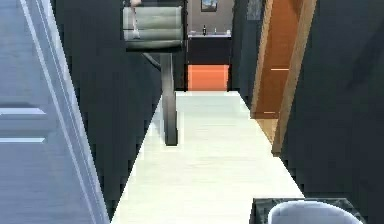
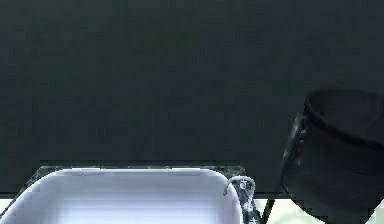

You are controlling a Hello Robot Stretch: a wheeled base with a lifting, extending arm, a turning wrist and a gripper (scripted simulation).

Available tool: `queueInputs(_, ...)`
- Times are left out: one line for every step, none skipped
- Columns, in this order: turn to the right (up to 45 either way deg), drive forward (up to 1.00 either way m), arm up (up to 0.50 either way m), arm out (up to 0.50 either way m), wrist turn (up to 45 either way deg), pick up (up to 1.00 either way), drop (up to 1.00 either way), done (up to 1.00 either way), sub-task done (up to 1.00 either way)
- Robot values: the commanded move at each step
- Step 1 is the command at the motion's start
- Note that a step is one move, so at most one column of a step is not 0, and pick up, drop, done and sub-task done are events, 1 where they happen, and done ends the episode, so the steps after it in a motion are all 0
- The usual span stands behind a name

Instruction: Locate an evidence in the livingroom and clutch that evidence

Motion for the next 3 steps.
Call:
queueInputs(0.0, 1.0, 0.0, 0.0, 0.0, 0.0, 0.0, 0.0, 0.0)
queueInputs(24.0, 0.0, 0.0, 0.0, 0.0, 0.0, 0.0, 0.0, 0.0)
queueInputs(0.0, 0.1, 0.0, 0.0, 0.0, 0.0, 0.0, 0.0, 0.0)
